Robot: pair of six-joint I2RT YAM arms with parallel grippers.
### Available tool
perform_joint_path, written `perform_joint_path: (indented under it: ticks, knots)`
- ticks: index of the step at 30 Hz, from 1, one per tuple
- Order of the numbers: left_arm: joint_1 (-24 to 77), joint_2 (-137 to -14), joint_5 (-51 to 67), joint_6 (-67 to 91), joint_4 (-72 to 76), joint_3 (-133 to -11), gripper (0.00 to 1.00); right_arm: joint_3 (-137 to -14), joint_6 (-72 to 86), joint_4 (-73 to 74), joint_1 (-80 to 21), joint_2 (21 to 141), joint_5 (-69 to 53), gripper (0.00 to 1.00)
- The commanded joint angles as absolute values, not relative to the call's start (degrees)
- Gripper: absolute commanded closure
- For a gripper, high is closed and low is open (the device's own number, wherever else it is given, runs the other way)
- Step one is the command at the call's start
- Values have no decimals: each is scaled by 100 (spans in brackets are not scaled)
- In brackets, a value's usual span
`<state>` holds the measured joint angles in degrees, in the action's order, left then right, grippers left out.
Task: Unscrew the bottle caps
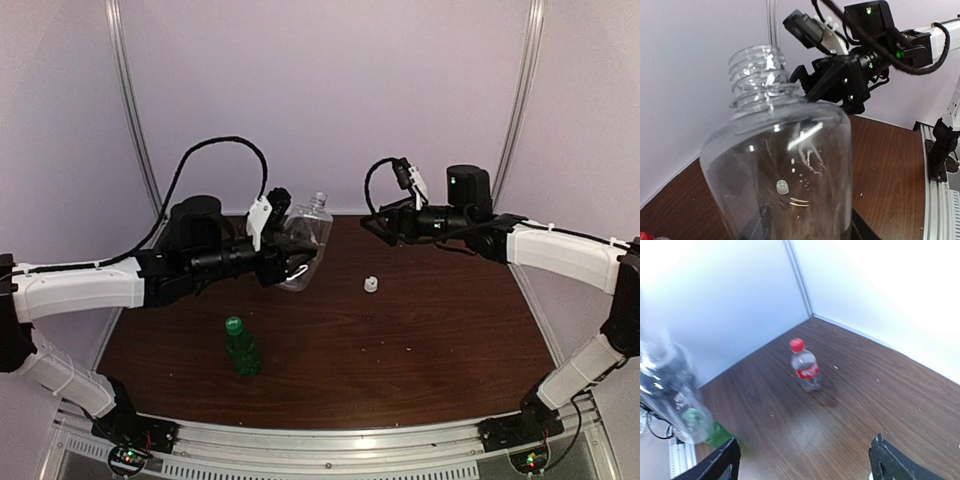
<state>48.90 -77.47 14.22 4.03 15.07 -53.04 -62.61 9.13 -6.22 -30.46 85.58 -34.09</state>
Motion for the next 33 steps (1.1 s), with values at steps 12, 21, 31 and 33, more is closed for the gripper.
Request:
perform_joint_path:
  ticks: [12, 21, 31, 33]
  knots:
    - [4874, -8042, 2779, 578, 2193, -5491, 54, -7525, 1093, 50, -3610, 8276, -5261, 3]
    - [4878, -8048, 3012, 624, 2479, -5384, 57, -7509, 934, 225, -3842, 8329, -5007, 8]
    - [4877, -8189, 3086, 666, 2515, -5418, 57, -7903, 922, 388, -4059, 8573, -4813, 33]
    - [4876, -8199, 3084, 665, 2509, -5414, 57, -7933, 912, 422, -4084, 8609, -4803, 38]
